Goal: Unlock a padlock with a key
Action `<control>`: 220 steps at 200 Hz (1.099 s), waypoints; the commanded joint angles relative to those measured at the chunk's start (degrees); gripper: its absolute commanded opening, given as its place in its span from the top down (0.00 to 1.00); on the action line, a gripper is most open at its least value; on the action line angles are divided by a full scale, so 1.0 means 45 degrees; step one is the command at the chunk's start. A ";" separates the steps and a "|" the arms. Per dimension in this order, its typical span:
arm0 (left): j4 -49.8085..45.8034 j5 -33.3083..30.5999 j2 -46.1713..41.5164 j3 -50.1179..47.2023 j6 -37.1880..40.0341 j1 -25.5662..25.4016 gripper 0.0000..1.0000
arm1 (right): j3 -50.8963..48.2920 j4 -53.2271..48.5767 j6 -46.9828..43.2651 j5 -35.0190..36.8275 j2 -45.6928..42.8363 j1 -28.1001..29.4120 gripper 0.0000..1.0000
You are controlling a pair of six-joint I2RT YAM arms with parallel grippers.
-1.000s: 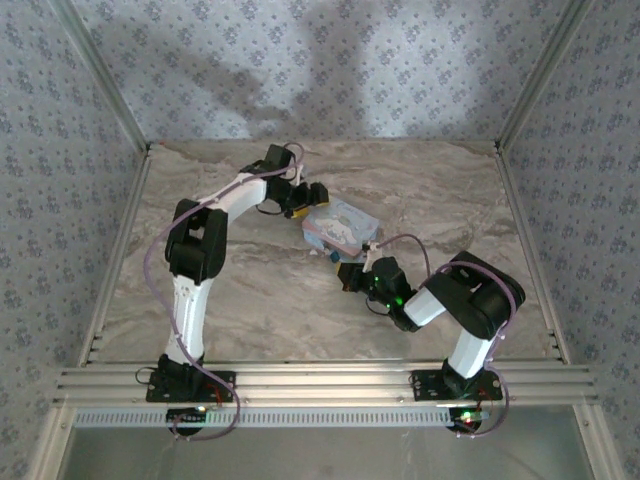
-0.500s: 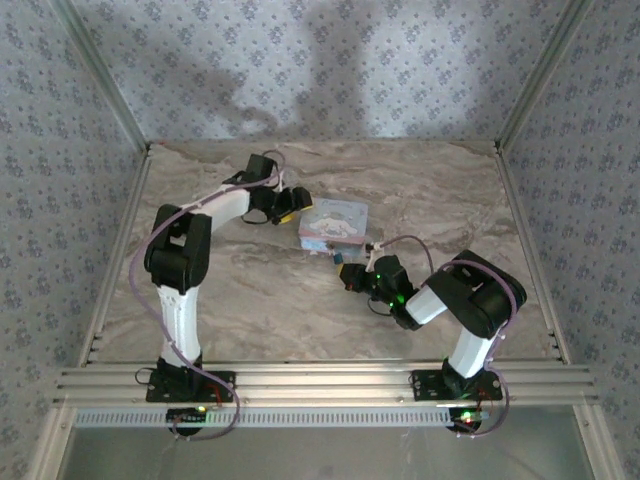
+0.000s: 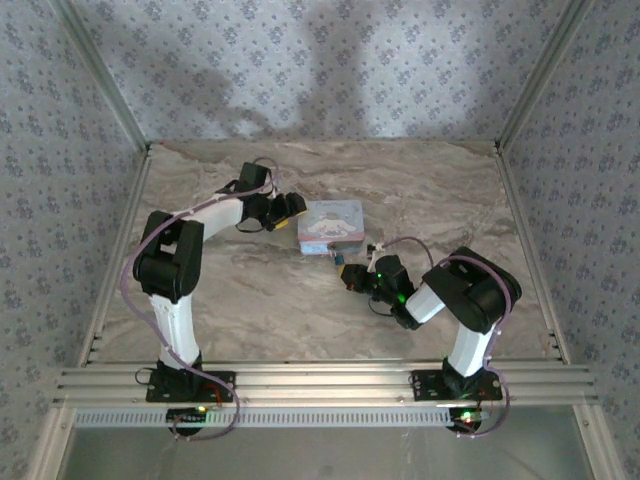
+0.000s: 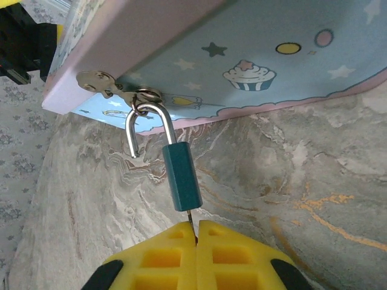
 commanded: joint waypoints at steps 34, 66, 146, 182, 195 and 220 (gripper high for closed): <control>-0.0847 -0.0909 -0.0543 -0.0916 -0.0061 0.0067 0.28 | -0.0312 -0.0259 -0.0103 -0.0091 -0.0012 -0.0228 0.73; -0.0685 -0.1085 -0.0896 -0.1456 -0.0143 0.0033 0.28 | -0.0293 -0.1198 -0.1143 -0.0699 -0.0844 -0.0576 0.69; -0.0542 -0.1605 -0.1982 -0.2638 -0.0279 -0.0197 0.28 | 0.0530 -0.1391 -0.2335 -0.4316 -0.1999 -0.1622 0.31; -0.0695 -0.1738 -0.2173 -0.2732 -0.0219 -0.0263 0.29 | 0.1213 -0.1845 -0.2341 -0.4797 -0.1436 -0.1779 0.23; -0.0709 -0.1773 -0.2230 -0.2727 -0.0216 -0.0303 0.29 | 0.1424 -0.1908 -0.2386 -0.4930 -0.1212 -0.1831 0.23; -0.0772 -0.1811 -0.2273 -0.2672 -0.0200 -0.0377 0.28 | 0.1818 -0.1892 -0.2404 -0.5150 -0.0672 -0.1963 0.23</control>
